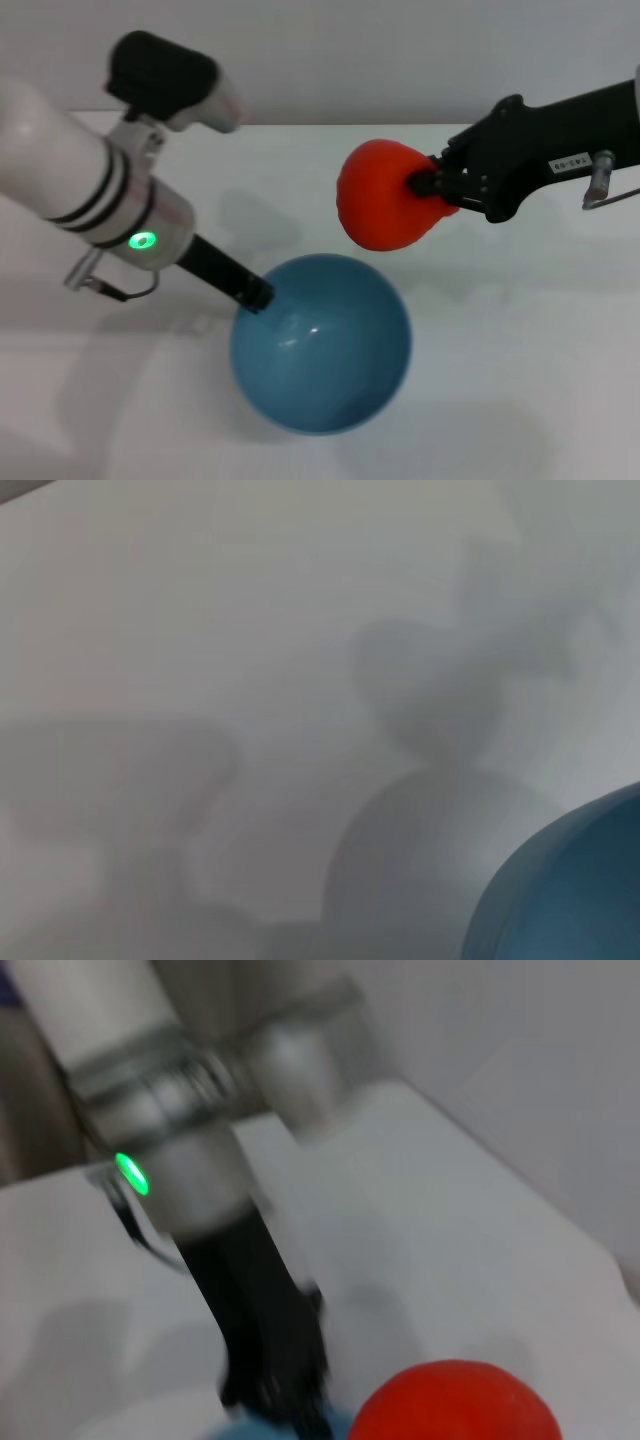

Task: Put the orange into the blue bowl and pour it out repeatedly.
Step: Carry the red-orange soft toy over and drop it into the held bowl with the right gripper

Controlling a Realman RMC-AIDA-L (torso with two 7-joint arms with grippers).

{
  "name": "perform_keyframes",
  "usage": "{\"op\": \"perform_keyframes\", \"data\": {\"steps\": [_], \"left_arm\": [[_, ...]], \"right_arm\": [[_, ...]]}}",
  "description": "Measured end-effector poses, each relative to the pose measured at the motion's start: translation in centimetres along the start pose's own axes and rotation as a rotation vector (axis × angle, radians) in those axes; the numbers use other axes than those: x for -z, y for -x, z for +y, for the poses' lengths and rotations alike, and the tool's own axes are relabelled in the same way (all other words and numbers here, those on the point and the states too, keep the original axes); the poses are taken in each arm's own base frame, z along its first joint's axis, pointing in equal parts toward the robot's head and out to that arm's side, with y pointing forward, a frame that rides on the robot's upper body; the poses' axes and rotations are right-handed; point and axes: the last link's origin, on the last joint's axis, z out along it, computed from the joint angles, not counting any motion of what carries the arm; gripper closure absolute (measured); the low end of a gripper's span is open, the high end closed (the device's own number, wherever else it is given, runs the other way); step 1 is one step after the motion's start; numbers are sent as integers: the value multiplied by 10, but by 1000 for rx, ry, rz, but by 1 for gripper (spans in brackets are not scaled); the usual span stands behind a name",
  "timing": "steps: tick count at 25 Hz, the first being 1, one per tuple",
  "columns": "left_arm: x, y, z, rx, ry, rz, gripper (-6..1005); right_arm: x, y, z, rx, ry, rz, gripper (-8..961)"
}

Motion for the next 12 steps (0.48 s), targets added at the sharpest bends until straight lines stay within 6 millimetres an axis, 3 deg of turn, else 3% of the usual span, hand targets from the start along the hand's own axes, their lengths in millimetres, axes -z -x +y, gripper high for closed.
{"op": "perform_keyframes", "data": {"steps": [4, 12], "left_arm": [[-5, -13, 11, -30, -4, -1, 1000], [-5, -29, 19, -57, -4, 19, 999]], "right_arm": [[-8, 7, 10, 38, 63, -6, 871], [-34, -11, 17, 34, 171, 59, 834]]}}
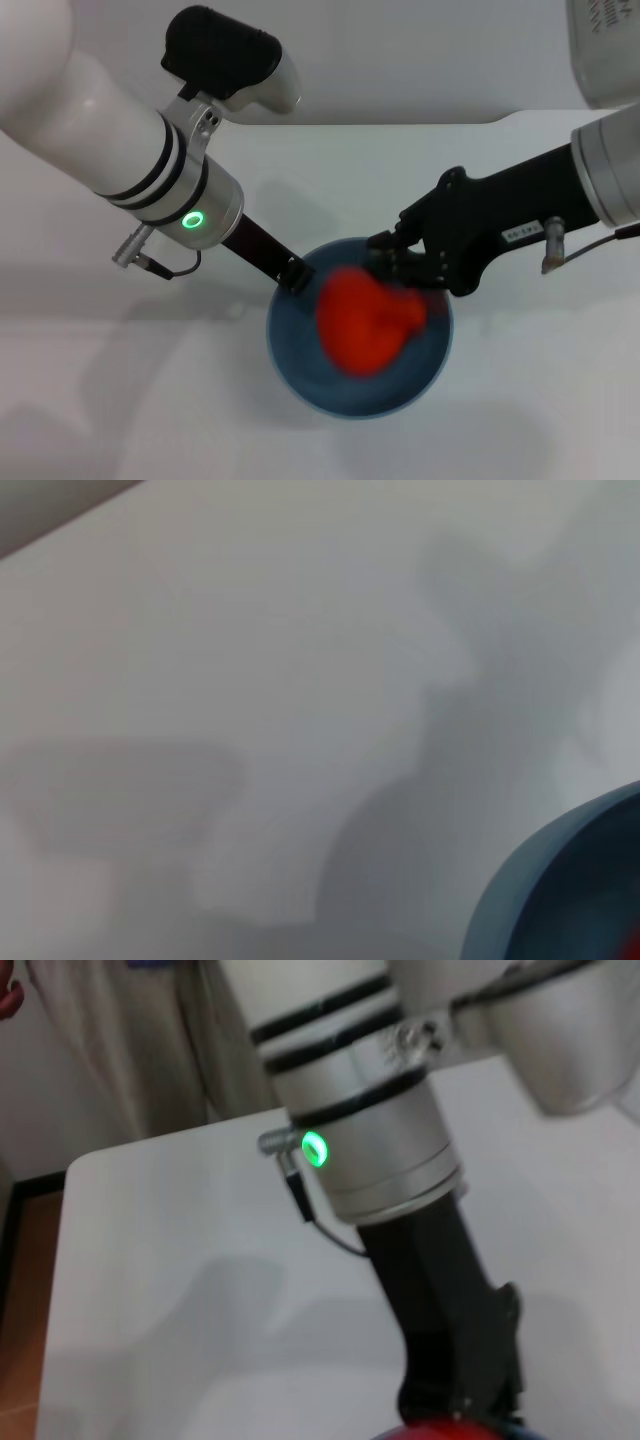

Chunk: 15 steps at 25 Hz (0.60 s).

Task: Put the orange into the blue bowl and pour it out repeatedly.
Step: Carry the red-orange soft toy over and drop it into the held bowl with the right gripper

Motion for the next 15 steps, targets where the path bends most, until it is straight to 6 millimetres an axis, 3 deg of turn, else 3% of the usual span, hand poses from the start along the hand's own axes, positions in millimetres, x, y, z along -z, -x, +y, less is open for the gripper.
{"op": "perform_keyframes", "data": {"steps": [4, 8, 12, 13, 15], "left_arm": [[1, -5, 3, -18, 0, 3, 999], [0, -6, 4, -20, 2, 7, 999], [2, -8, 0, -12, -14, 54, 999], [6, -10, -6, -9, -44, 120, 999], [9, -10, -8, -16, -60, 157, 1000]], "right_arm": [[0, -2, 1, 9, 3, 2, 815], [5, -4, -2, -4, -18, -13, 633], [27, -10, -11, -86, -100, -67, 557], [43, -19, -18, -178, -150, -89, 546], [51, -26, -21, -232, -172, -92, 525]]}}
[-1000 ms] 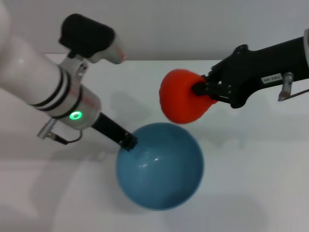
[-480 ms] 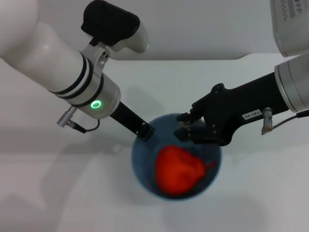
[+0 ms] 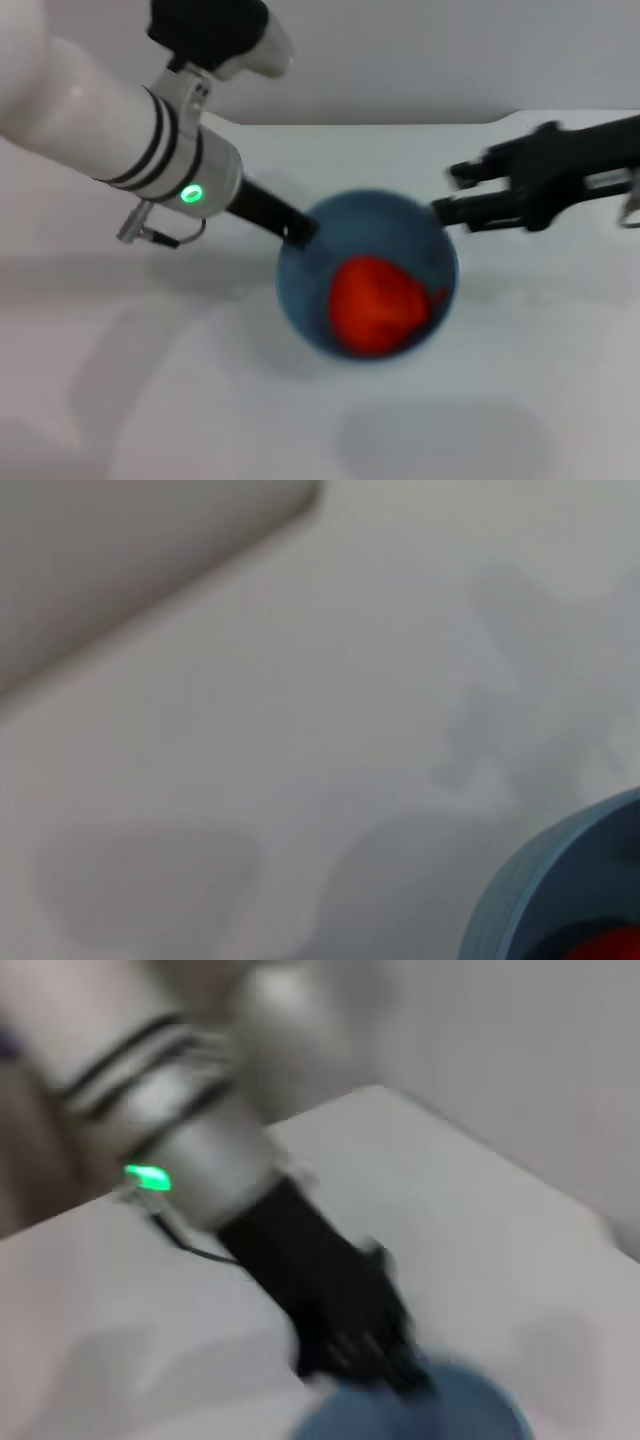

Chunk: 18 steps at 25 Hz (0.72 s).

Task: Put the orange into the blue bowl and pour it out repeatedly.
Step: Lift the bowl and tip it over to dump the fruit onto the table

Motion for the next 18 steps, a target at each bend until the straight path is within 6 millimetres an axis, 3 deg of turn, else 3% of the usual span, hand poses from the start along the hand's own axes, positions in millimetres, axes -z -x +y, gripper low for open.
{"op": "perform_keyframes", "data": {"steps": [5, 7, 8, 9, 11, 18], "left_arm": [[15, -2, -12, -46, -126, 294, 1000], [15, -2, -12, -46, -126, 294, 1000], [20, -2, -12, -59, -186, 410, 1000], [23, 4, -9, -98, -269, 534, 1000], [21, 8, 0, -171, -334, 610, 1000], [-1, 31, 42, -457, -460, 767, 999]], "right_arm": [[31, -39, -22, -231, -97, 67, 473], [38, -55, -26, -297, -127, 117, 474], [40, -61, -27, -317, -140, 137, 475], [42, -67, -28, -339, -152, 155, 475], [44, -78, -32, -391, -166, 160, 476], [44, -104, -40, -540, -169, 156, 480]]}}
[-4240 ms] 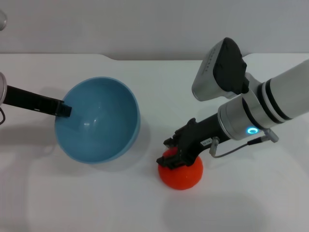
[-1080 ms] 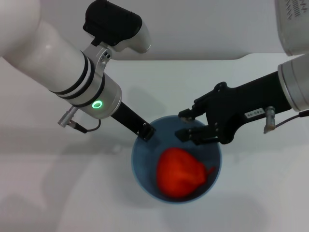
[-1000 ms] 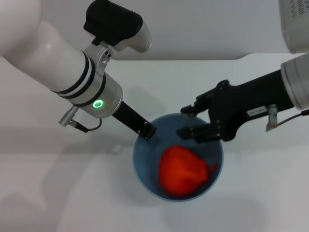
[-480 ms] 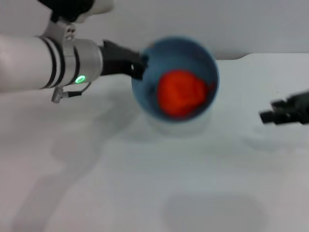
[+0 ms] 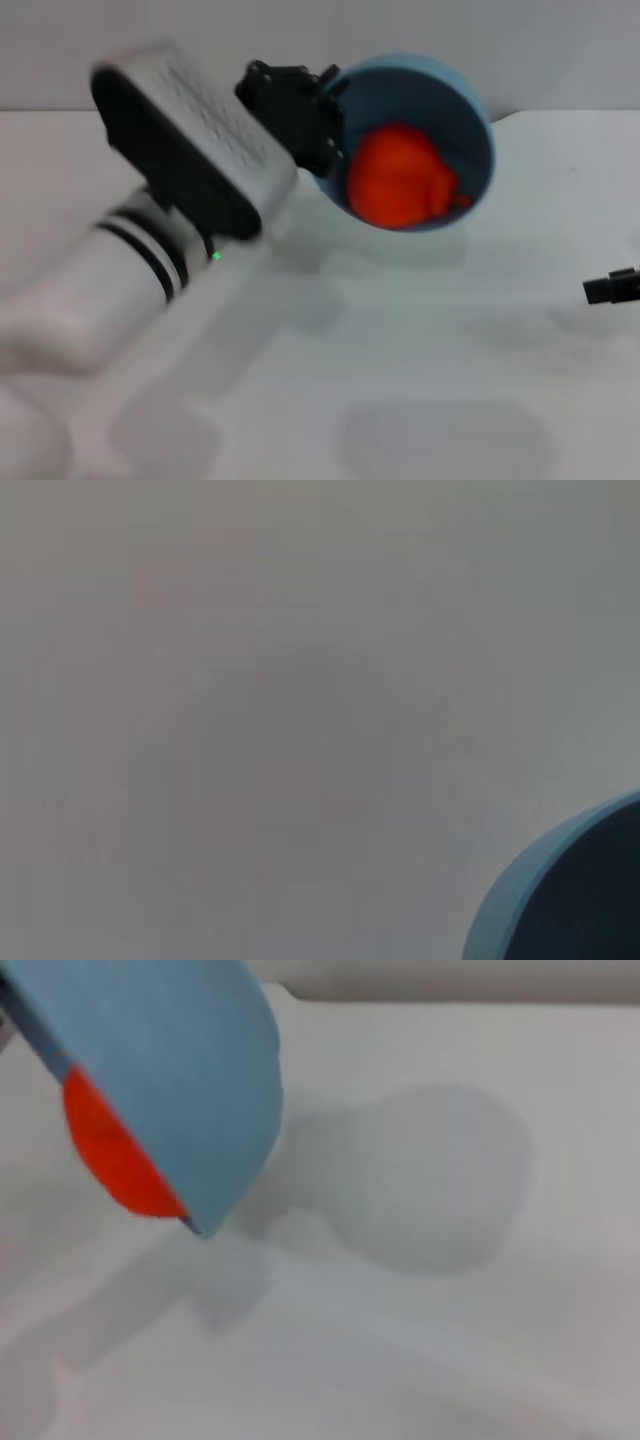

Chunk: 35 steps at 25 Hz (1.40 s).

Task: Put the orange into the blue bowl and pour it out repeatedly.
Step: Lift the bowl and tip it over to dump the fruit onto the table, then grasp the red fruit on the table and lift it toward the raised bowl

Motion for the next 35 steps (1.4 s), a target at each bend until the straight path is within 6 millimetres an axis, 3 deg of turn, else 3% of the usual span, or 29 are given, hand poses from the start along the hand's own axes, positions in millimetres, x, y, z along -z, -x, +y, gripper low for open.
{"op": "perform_keyframes", "data": {"steps": [8, 13, 20, 23, 28, 30, 31, 35], "left_arm": [[24, 4, 36, -421, -195, 282, 999], [21, 8, 66, -683, -233, 313, 1000], [17, 10, 69, -701, -217, 316, 1000], [11, 6, 57, -588, -237, 293, 1000], [-8, -6, 10, -283, -257, 141, 1000], [-17, -6, -18, -111, -135, 41, 999], [-17, -6, -18, -111, -135, 41, 999], [-20, -2, -52, 193, 83, -47, 999]], "right_arm": [[2, -10, -5, -36, -8, 14, 485], [3, -12, -6, -44, -7, 11, 487], [1, -12, -5, -46, -2, 12, 491], [0, -11, -5, -43, 0, 11, 493], [-5, -2, 0, -4, 13, 22, 496], [-9, 5, 4, 26, 15, 30, 497], [-9, 5, 4, 26, 15, 30, 497], [-17, 11, 9, 71, 10, 44, 499]]}}
